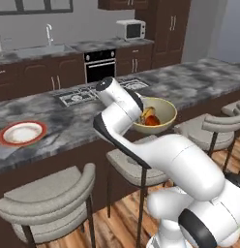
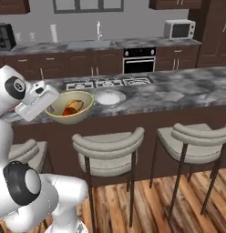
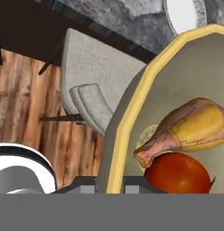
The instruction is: Pick the chicken drumstick and tomato from their plates and place them in the bowl. Then put the bowl in the fridge.
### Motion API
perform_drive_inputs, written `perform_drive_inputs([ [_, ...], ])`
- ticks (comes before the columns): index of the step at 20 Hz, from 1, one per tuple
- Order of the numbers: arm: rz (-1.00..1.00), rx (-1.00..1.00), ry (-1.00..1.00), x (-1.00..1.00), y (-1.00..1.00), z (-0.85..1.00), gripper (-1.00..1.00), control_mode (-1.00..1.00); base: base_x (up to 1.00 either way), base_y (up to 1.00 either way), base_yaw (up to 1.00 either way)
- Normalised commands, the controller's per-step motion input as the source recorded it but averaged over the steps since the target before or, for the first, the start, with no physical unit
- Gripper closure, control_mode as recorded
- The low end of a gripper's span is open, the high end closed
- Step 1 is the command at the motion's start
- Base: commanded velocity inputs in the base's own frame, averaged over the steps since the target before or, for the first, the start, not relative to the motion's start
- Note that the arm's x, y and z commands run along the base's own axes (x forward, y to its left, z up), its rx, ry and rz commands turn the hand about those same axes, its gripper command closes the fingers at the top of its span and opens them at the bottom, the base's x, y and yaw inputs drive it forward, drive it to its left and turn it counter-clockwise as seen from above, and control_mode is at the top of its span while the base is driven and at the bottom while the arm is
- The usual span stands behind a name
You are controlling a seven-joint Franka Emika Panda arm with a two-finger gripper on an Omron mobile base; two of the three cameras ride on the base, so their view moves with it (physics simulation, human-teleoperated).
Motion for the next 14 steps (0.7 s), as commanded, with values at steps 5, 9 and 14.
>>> perform_drive_inputs([
  [5,0.0,0.0,0.0,0.0,0.0,0.0,1.0,1.0,-0.12,0.06,-0.81],
  [9,0.0,0.0,0.0,0.0,0.0,0.0,1.0,1.0,-0.29,0.0,-0.55],
  [14,0.0,0.0,0.0,0.0,0.0,0.0,1.0,1.0,-0.38,-0.12,-0.04],
])
